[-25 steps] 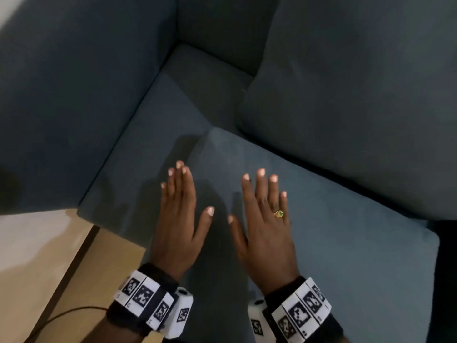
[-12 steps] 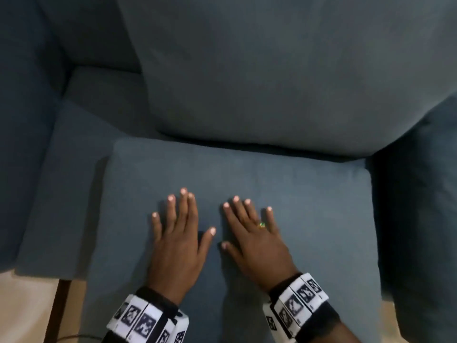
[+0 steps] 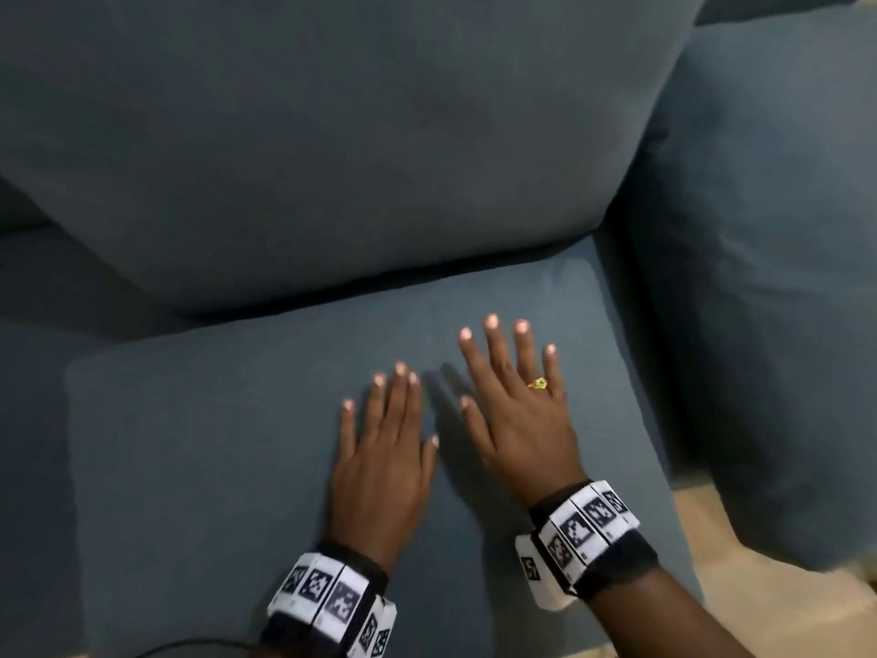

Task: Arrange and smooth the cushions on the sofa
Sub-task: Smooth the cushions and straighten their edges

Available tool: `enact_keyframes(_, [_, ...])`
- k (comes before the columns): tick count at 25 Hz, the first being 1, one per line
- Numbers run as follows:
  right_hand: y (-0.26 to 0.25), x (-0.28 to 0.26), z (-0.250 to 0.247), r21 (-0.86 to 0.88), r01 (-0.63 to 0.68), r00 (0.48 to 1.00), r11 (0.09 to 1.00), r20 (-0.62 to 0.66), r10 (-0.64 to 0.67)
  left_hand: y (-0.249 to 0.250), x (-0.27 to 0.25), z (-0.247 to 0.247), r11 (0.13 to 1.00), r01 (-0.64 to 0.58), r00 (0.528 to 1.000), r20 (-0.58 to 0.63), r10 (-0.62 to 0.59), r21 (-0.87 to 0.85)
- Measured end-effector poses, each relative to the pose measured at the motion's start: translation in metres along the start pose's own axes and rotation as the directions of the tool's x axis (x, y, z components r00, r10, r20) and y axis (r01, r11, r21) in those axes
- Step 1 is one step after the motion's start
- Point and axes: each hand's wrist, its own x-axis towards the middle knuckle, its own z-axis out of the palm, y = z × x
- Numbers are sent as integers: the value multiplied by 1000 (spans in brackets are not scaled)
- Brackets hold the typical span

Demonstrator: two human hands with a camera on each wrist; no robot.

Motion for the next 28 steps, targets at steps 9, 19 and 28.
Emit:
enact_keyframes(9, [117,-19,5,89,-170,972,981,177,152,101,53,26,971,-233,963,149,223,53])
enact_keyframes(19, [188,-38,6,515,-269,942,814,-35,333,167,81,39,960,-279,955,102,279,-15])
enact_keyframes(28, [163,-93,9,438,-234,920,868,-190,343,161,36,31,937,-345,938,25,344,51])
